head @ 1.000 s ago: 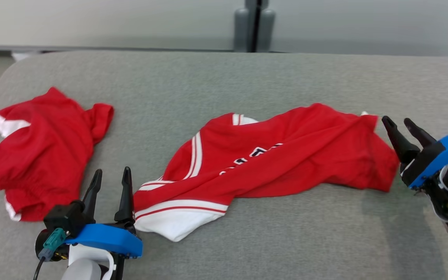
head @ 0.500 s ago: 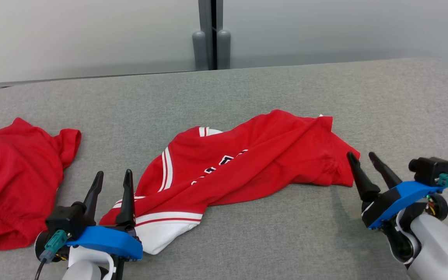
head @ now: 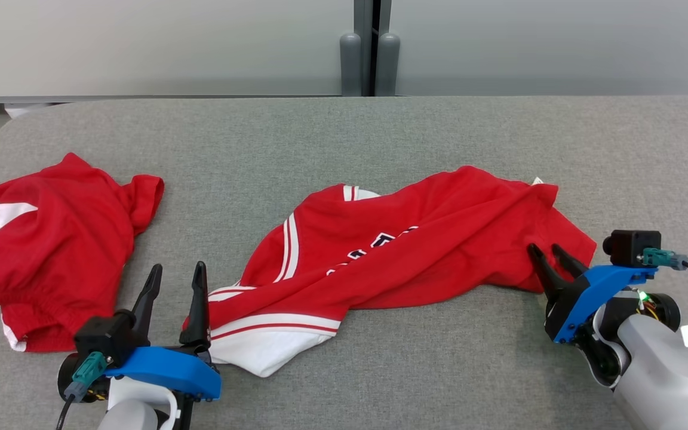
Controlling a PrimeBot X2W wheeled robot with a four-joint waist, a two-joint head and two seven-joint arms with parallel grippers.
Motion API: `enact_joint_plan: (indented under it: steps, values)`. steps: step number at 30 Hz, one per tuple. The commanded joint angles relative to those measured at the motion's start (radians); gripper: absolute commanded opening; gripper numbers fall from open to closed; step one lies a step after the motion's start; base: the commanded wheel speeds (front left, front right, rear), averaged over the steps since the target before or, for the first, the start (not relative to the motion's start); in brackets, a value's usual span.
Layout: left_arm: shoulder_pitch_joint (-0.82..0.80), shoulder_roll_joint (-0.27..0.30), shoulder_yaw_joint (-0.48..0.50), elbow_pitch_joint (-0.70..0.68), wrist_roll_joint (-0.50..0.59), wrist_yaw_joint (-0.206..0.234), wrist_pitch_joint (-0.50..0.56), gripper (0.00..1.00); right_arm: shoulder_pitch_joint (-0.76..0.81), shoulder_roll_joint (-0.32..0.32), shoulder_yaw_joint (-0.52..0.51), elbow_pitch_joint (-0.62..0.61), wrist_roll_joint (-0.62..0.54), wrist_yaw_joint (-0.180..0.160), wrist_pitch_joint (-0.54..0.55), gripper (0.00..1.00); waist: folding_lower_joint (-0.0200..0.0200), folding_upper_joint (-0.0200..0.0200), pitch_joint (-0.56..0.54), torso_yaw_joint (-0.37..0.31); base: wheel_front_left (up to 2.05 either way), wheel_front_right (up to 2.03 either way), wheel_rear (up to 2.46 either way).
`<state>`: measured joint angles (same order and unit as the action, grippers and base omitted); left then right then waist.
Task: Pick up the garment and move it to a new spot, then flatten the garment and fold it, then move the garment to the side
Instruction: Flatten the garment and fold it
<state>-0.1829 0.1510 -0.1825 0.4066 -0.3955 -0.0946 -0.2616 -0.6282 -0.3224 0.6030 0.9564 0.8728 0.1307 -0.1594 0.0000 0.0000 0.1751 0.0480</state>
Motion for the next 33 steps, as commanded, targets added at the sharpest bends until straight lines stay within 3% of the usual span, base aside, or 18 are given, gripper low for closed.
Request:
enact_joint_plan:
  steps: [1, 2, 3, 13, 16, 19, 27, 30, 33]
  values:
    - [-0.009, -0.001, 0.003, 0.003, 0.005, -0.002, -0.005, 1.0, -0.014, 0.008, 0.008, 0.015, 0.005, 0.0, 0.002, 0.42, 0.0, 0.0, -0.001, 0.003, 0.0, 0.0, 0.0]
    - [-0.008, -0.001, 0.005, 0.003, 0.005, -0.002, -0.005, 1.0, -0.019, 0.006, 0.011, 0.019, -0.001, 0.0, -0.009, 0.33, 0.0, 0.0, -0.002, 0.004, 0.0, 0.0, 0.0]
    - [-0.006, -0.001, 0.007, 0.004, 0.006, -0.001, -0.005, 1.0, -0.022, 0.007, 0.013, 0.02, -0.005, 0.0, -0.02, 0.0, 0.0, 0.0, -0.004, 0.003, 0.0, 0.0, 0.0]
    - [0.028, 0.001, 0.022, 0.012, 0.004, 0.005, -0.005, 1.0, 0.014, -0.001, 0.012, -0.062, -0.02, 0.0, -0.09, 0.0, 0.0, 0.0, -0.05, -0.038, 0.0, 0.0, 0.0]
    - [0.04, 0.0, 0.029, 0.012, 0.001, 0.01, -0.005, 1.0, 0.057, -0.019, 0.005, -0.158, 0.016, 0.0, -0.085, 0.0, 0.0, 0.0, -0.069, -0.061, 0.0, 0.0, 0.0]
    - [0.057, -0.002, 0.036, 0.01, -0.002, 0.015, -0.005, 1.0, 0.13, -0.076, 0.002, -0.269, 0.067, 0.0, -0.024, 0.0, 0.0, 0.0, -0.088, -0.08, 0.0, 0.0, 0.0]
    - [0.083, 0.014, 0.062, -0.01, -0.012, 0.022, -0.005, 1.0, 0.324, -0.314, -0.025, -0.511, 0.091, 0.0, 0.23, 0.0, 0.0, 0.0, -0.098, -0.11, 0.0, 0.0, 0.0]
    - [0.079, 0.015, 0.059, -0.009, -0.012, 0.022, -0.005, 1.0, 0.374, -0.351, -0.036, -0.527, 0.061, 0.0, 0.317, 0.0, 0.0, 0.0, -0.098, -0.111, 0.0, 0.0, 0.0]
    - [0.077, 0.01, 0.051, -0.006, -0.009, 0.023, -0.005, 1.0, 0.403, -0.349, -0.061, -0.489, 0.02, 0.0, 0.37, 0.0, 0.0, 0.0, -0.102, -0.107, 0.0, 0.0, 0.0]
